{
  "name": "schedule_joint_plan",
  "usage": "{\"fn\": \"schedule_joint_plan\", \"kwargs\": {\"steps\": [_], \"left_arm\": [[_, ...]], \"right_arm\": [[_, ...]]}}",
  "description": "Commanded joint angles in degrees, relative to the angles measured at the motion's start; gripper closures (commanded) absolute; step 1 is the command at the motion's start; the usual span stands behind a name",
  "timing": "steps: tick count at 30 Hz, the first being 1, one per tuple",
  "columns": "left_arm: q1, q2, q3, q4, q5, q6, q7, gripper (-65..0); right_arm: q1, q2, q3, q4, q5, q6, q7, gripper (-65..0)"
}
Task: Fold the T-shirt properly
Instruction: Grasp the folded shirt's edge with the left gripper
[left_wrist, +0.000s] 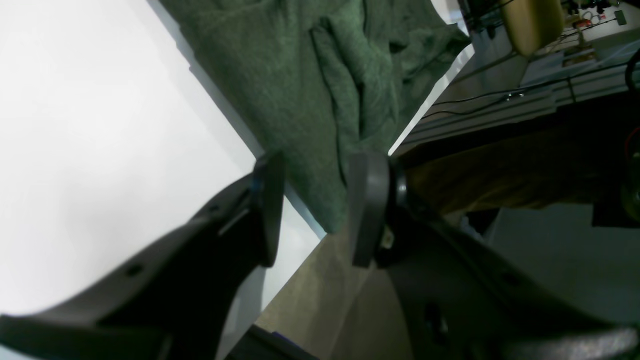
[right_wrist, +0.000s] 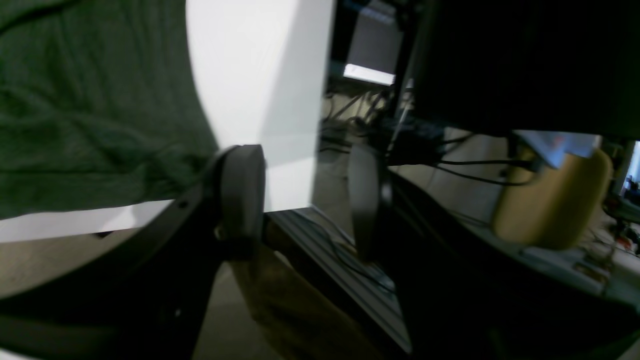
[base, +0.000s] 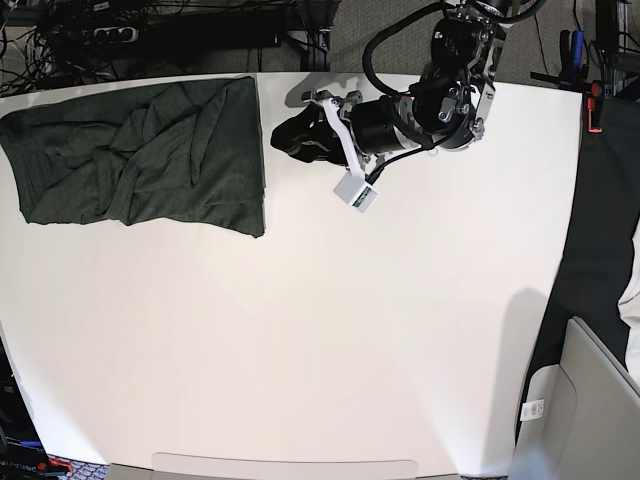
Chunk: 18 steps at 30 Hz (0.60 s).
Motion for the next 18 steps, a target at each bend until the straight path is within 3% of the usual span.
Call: {"fn": "schedule_joint_plan", "kwargs": {"steps": [1, 9, 18], "left_arm": [[-0.48, 1.17, 0.13, 0.89, -0.96, -0.56, -0.31, -21.4], [-2.32, 1.34, -0.05, -8.17, -0.87, -0.39, -0.93, -21.4], [-6.28, 2.75, 0.04, -15.99, -0.96, -0.39, -1.63, -21.5]], "right_arm": [[0.63, 0.72, -0.18, 1.58, -0.04, -0.1, 0.48, -25.0], [1.34, -4.65, -3.34, 8.18, 0.05, -0.1, -1.15, -25.0], [0.98, -5.79, -3.34, 10.73, 0.05, -0.1, -1.15, -25.0]]}}
